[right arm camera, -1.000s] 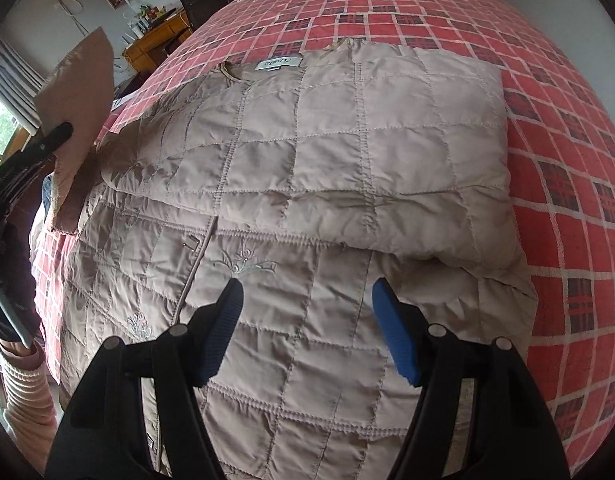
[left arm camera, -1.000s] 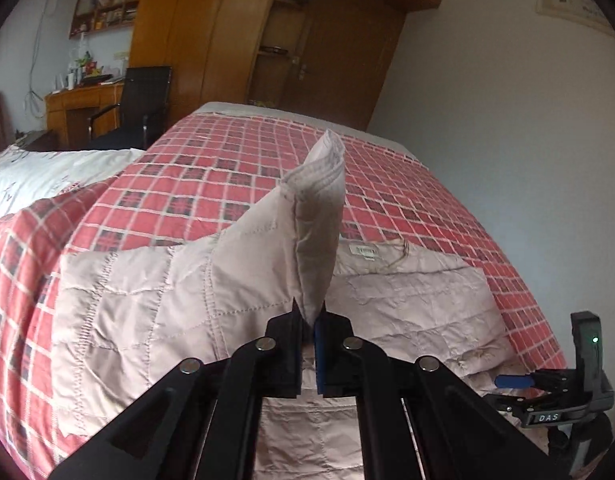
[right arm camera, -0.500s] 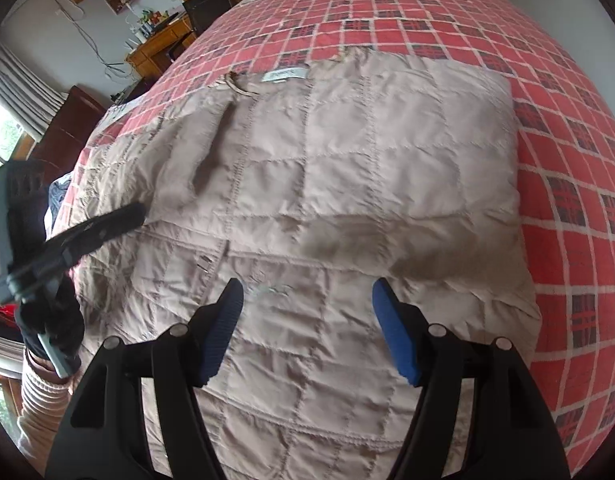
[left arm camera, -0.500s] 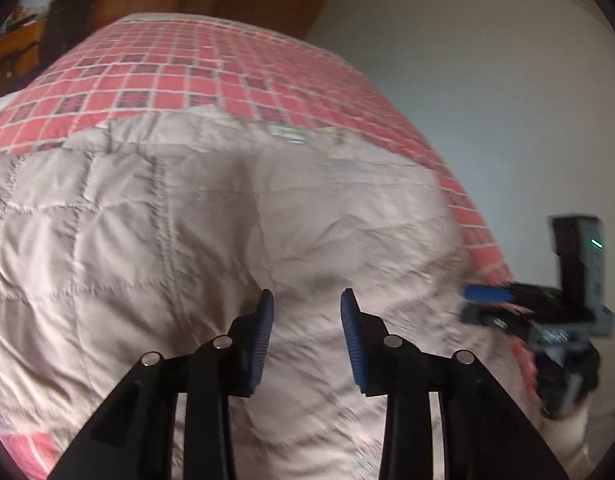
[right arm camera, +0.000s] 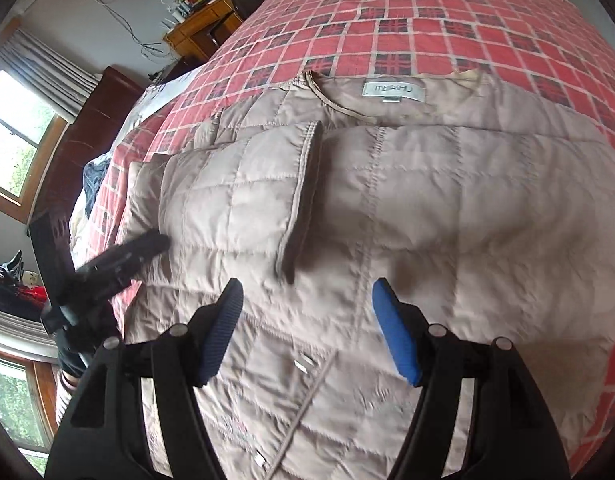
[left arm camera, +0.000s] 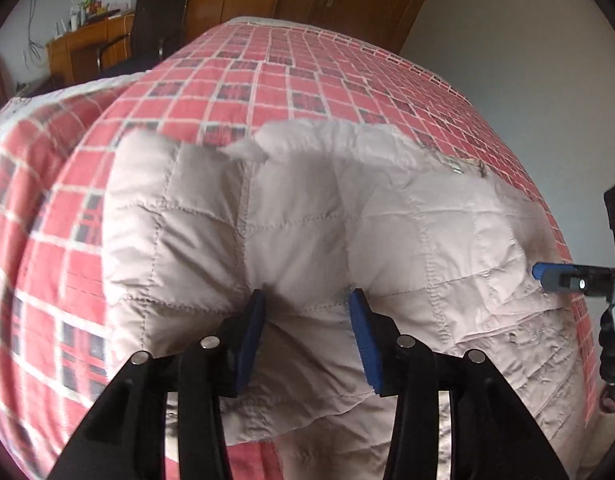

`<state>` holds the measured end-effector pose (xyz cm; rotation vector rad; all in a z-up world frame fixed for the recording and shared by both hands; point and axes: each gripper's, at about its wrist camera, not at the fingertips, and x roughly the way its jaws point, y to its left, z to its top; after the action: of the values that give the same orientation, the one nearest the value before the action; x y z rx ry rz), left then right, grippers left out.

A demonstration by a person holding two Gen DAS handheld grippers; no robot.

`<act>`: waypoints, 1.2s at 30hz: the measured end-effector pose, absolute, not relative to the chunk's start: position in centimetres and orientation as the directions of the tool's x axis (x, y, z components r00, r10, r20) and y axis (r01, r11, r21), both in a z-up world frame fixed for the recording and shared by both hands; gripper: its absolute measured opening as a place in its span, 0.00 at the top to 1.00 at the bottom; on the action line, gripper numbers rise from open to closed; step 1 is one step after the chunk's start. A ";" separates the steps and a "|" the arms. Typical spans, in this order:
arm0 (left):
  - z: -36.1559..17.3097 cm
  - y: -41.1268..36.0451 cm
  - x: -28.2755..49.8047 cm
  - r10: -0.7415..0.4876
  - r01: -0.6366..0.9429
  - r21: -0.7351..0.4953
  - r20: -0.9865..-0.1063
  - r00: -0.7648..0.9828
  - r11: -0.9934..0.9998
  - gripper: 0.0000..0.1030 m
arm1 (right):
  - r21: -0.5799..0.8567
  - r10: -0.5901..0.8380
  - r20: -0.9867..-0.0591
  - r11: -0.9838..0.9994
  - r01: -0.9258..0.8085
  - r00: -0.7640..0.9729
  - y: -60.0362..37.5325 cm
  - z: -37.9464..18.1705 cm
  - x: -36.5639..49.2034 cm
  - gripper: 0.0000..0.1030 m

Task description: Fold large clothes

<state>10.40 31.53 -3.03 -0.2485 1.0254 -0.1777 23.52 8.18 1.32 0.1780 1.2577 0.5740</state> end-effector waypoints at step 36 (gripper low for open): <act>-1.4 27.2 12.5 -0.151 0.066 -0.137 -0.820 0.553 0.988 0.56 | 0.412 0.397 -0.850 0.911 -0.034 0.347 -7.8 0.0 23.3 0.94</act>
<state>12.55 27.16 -1.35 -0.0936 0.9773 -0.1284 23.31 -7.84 0.00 0.3502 1.1900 0.2869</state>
